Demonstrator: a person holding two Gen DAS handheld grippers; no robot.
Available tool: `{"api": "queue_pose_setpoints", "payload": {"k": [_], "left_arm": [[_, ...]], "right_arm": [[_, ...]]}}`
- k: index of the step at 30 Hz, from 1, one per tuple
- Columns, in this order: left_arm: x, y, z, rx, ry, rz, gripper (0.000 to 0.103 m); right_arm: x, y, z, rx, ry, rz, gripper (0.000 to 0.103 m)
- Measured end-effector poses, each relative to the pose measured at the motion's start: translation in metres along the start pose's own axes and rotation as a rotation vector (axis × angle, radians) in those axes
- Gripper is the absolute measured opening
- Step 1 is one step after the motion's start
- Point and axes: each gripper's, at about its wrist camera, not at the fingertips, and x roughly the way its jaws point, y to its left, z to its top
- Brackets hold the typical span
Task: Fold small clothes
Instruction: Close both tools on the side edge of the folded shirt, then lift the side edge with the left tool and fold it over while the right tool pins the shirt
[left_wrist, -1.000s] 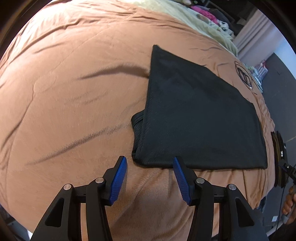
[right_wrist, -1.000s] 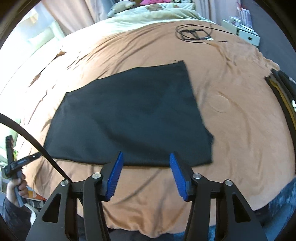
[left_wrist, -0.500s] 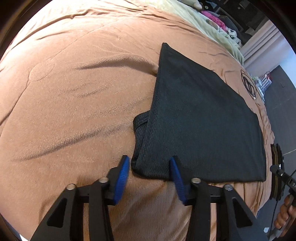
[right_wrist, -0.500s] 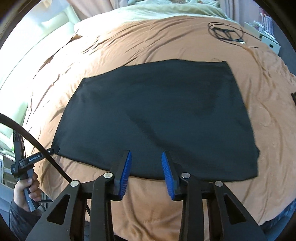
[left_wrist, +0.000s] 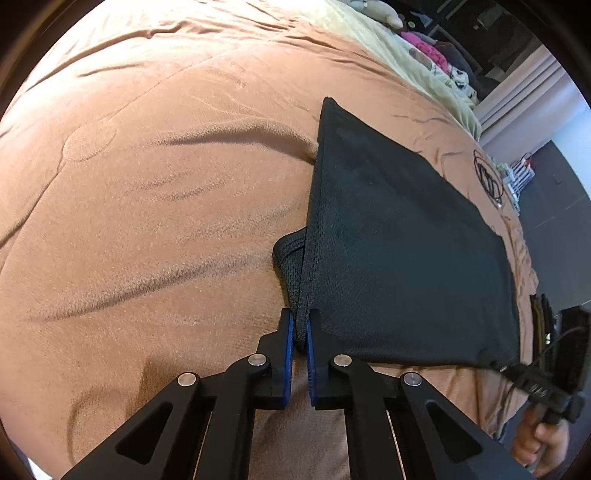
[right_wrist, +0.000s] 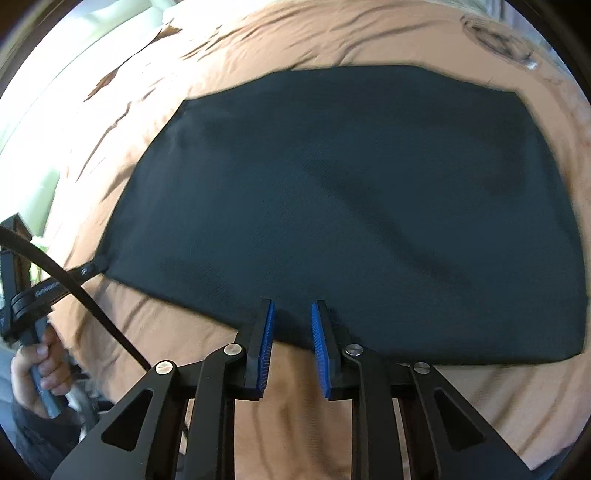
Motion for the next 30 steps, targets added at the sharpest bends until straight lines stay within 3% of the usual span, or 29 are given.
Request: {"api": "queue_pose_setpoints", "payload": {"k": [12, 30], "left_arm": [[0.001, 0.007, -0.004, -0.060, 0.007, -0.072, 0.007], [0.008, 0.015, -0.007, -0.158, -0.002, -0.031, 0.007]], "right_arm": [[0.006, 0.001, 0.027, -0.055, -0.021, -0.029, 0.003], [0.060, 0.011, 0.120, -0.083, -0.043, -0.077, 0.002]]}}
